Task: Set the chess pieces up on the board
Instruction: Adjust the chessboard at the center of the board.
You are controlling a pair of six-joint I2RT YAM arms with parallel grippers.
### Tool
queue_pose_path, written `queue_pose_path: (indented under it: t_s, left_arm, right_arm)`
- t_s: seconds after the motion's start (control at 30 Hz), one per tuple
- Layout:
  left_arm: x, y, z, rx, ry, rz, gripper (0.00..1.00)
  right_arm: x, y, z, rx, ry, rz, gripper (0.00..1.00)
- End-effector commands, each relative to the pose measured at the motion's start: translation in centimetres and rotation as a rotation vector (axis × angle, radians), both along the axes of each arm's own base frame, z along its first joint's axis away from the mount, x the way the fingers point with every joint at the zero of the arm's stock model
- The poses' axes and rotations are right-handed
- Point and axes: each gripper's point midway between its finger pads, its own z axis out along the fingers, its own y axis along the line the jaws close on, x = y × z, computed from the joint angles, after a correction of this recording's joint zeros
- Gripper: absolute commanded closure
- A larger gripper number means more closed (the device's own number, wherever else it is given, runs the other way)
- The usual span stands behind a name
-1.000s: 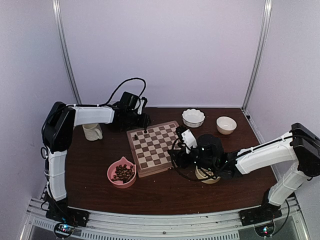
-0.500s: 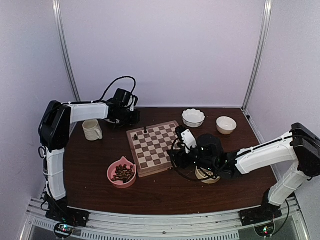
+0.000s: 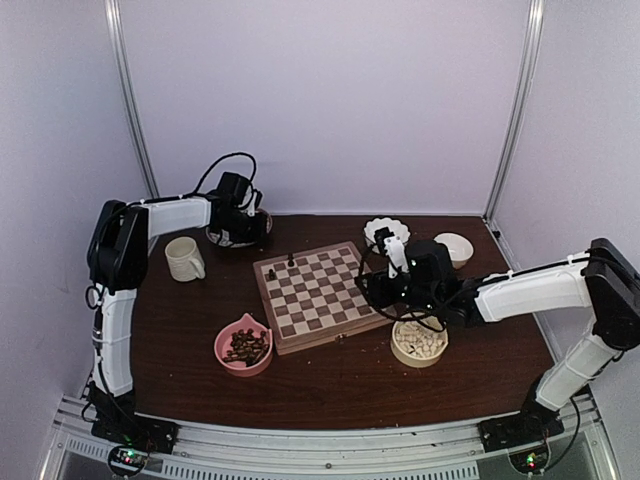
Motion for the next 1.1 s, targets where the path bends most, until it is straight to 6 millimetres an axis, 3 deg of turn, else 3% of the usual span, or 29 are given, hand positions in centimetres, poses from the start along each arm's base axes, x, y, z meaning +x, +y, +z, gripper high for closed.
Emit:
queue_pose_path:
  t_s: [0.0,0.2,0.47,0.57,0.8,1.07]
  left_arm:
    - [0.4,0.1,-0.6,0.049,0.010,-0.032,1.00]
    - [0.4,0.5,-2.6,0.108,0.040,-0.049,1.00]
    - [0.6,1.6,-4.2,0.199,0.033,-0.058,1.00]
    - [0.5,1.5,-4.9,0.211,0.038,-0.076,1.00]
    - [0.1,1.3,-5.9,0.230,0.045,-0.111,1.00]
    - [-0.7,0.6,-6.3,0.232,0.056,-0.135,1.00]
  right_arm:
    - [1.7,-0.9,-1.0,-0.013,0.091,-0.064,0.48]
    - [3.5,-2.9,-3.0,-0.138,0.116,-0.168,0.59]
    - [5.5,-5.3,-5.4,-0.212,0.165,-0.254,0.60]
    - [6.0,-5.8,-6.1,-0.249,0.180,-0.285,0.64]
    - [7.1,-7.1,-7.1,-0.315,0.181,-0.332,0.99]
    - [8.1,-7.7,-9.0,-0.388,0.259,-0.333,1.00]
